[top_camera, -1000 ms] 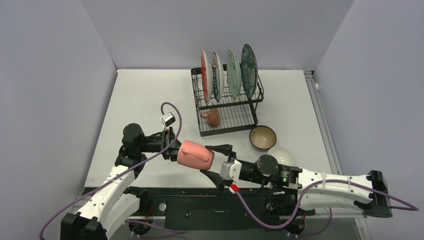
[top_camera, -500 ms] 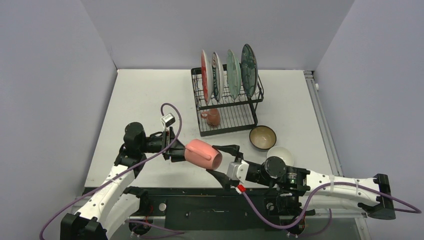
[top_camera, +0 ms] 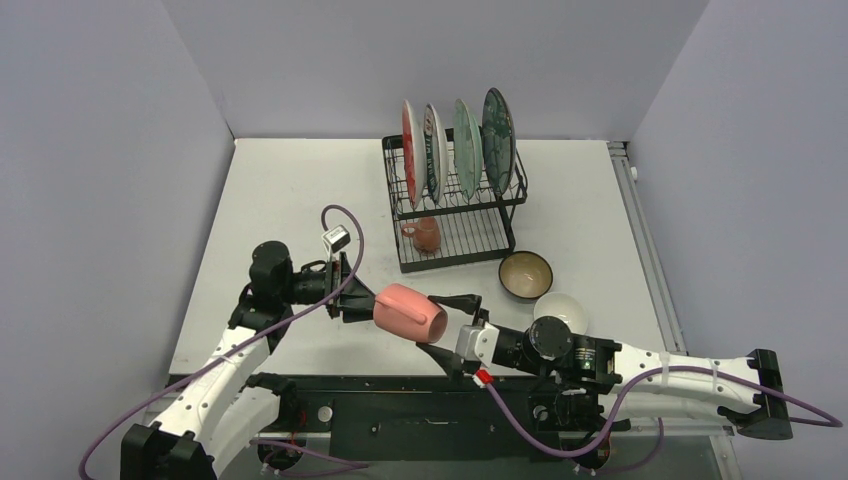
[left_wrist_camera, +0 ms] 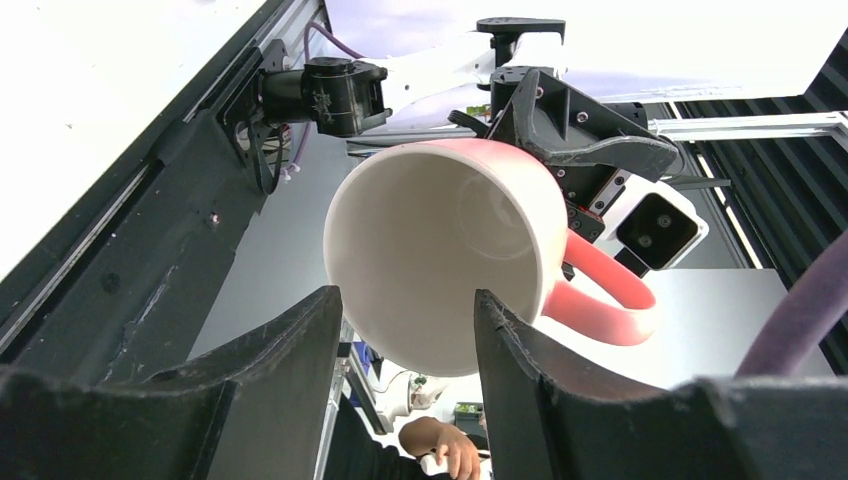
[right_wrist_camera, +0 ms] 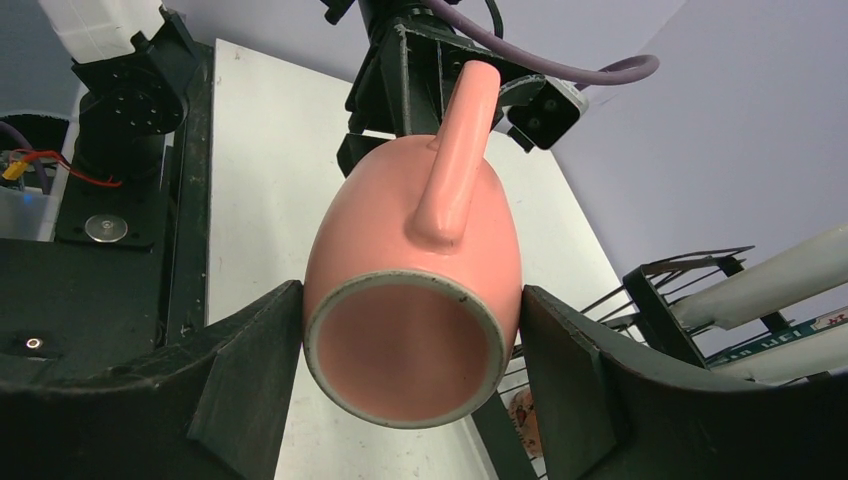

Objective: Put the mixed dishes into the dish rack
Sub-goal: Pick up the cup at the center of the board.

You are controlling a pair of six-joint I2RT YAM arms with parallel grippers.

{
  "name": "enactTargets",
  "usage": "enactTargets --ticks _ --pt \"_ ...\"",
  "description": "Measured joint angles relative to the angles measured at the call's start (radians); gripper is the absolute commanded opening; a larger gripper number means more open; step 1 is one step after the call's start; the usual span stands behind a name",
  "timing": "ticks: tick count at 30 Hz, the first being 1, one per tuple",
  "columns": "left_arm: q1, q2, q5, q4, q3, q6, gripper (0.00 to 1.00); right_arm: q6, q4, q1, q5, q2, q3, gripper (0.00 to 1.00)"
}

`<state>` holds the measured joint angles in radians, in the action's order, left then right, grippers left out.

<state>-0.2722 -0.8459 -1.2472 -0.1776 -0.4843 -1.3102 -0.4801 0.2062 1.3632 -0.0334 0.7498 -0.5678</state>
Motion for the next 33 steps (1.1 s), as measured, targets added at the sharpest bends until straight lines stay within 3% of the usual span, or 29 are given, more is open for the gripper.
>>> enactTargets --ticks 23,33 --pt "0.001 -0.06 0.079 0.236 0.001 0.243 0.43 0.086 0.026 0.0 0.031 -0.021 0.074 0.0" --pt "-0.012 -0.062 0.154 0.238 0.103 0.243 0.42 0.138 0.097 0.0 0.038 0.048 0.122 0.0"
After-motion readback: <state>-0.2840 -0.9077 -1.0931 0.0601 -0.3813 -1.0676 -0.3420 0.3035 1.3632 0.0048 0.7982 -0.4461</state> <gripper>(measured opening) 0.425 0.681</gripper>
